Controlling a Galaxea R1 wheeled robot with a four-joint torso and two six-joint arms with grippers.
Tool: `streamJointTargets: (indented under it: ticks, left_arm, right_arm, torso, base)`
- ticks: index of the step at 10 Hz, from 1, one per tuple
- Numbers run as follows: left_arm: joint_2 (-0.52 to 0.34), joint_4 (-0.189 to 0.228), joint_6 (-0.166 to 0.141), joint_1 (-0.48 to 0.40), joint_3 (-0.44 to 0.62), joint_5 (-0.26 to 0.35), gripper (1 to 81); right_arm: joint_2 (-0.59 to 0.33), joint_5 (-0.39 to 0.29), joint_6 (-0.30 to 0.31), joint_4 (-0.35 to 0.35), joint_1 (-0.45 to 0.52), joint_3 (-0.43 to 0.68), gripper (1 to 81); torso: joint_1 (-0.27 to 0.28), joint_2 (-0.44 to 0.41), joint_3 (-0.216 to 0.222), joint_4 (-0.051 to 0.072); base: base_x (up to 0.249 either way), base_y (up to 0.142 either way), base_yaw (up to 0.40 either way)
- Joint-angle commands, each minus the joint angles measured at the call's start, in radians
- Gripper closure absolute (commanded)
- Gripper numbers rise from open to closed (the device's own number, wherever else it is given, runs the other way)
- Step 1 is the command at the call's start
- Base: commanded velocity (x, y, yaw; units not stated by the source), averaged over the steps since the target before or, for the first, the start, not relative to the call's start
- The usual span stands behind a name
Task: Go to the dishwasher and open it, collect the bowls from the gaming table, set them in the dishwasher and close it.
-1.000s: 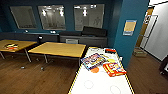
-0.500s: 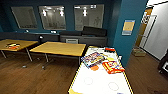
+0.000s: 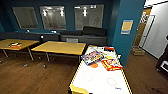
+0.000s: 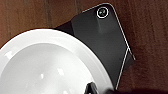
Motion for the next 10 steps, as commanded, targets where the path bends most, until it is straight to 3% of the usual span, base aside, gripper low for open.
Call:
streamJointTargets:
  ticks: [1,10]
  left_arm:
    - [-0.004,0.005,0.005,-0.037,-0.003,0.053,81.1]
    - [0.004,0.005,0.005,-0.029,-0.003,0.053,81.1]
  right_arm:
    - [-0.017,-0.054,-0.001,-0.015,0.035,0.002,81.1]
    - [-0.012,-0.051,-0.001,-0.021,0.031,-0.003,81.1]
  torso:
    - [0.001,0.0,0.0,0.0]
    - [0.001,0.0,0.0,0.0]
  base:
    - [-0.141,0.0,0.0]
    - [-0.149,0.0,0.0]
